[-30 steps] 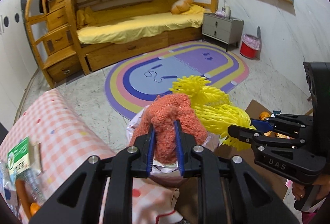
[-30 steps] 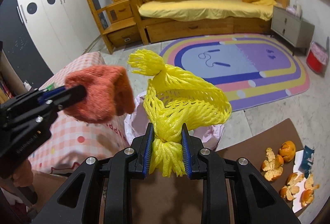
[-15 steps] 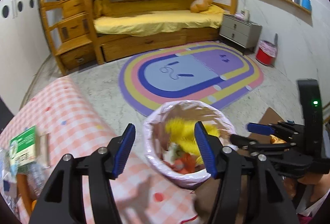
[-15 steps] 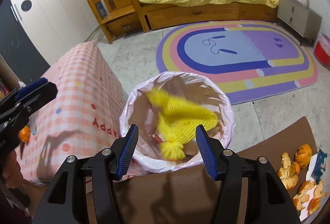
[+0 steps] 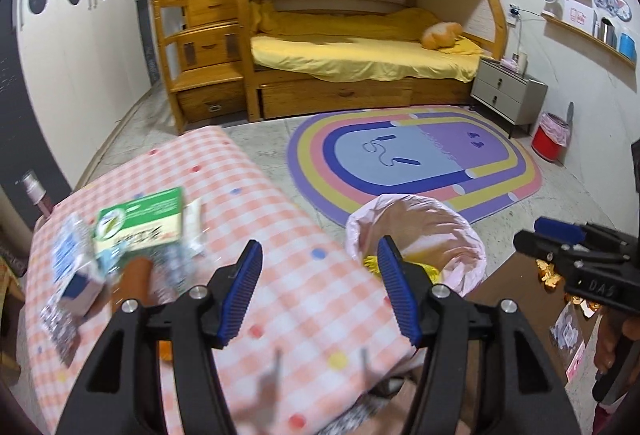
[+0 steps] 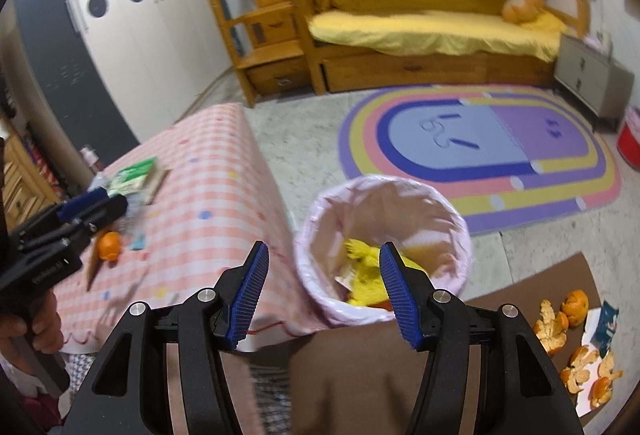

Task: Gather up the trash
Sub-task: 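Move both open tools back over the table items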

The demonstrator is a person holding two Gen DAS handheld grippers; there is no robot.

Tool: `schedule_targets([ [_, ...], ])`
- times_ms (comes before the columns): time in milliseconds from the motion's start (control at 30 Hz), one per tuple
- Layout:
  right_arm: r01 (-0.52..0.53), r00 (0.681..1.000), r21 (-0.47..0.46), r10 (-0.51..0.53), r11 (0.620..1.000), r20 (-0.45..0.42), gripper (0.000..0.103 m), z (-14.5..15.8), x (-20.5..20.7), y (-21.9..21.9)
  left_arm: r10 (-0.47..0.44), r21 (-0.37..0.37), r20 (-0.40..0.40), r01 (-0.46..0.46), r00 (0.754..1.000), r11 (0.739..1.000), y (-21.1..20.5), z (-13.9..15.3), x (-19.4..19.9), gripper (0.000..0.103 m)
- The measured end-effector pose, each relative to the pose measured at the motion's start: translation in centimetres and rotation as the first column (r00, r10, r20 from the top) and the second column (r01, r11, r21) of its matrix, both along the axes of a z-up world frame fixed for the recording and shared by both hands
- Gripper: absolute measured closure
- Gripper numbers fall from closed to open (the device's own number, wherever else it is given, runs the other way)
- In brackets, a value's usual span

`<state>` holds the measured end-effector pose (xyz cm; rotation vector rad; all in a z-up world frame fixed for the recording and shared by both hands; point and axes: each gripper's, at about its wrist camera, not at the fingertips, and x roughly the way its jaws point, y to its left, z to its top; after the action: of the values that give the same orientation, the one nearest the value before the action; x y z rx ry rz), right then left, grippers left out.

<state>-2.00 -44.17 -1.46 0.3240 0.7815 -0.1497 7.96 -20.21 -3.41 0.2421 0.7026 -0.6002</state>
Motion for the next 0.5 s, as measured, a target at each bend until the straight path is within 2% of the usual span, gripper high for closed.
schedule_targets([
  [133, -0.079, 0.996, -0.017, 0.080, 0.997, 0.030, 0.044, 1.3, 0.6, 3.4, 0.054, 0.007, 0.011, -0.054, 0.998, 0.999, 3.1, 0.2, -0.9, 0.043],
  [300, -0.195, 0.980, -0.040, 0.197, 0.980, 0.030, 0.046, 2.0, 2.2, 8.2, 0.169, 0.011, -0.009, -0.169, 0.986, 0.986, 8.4, -0.1, -1.4, 0.039],
  [400, -0.247, 0.968, -0.065, 0.250, 0.967, 0.034, 0.050, 2.6, 3.0, 10.9, 0.270, 0.012, -0.040, -0.270, 0.962, 0.963, 12.1, -0.3, -0.8, 0.039],
  [500, -0.288, 0.956, -0.080, 0.291, 0.954, 0.031, 0.055, 2.8, 4.0, 13.3, 0.367, 0.019, -0.031, -0.367, 0.930, 0.930, 15.7, -0.2, -0.3, 0.038],
])
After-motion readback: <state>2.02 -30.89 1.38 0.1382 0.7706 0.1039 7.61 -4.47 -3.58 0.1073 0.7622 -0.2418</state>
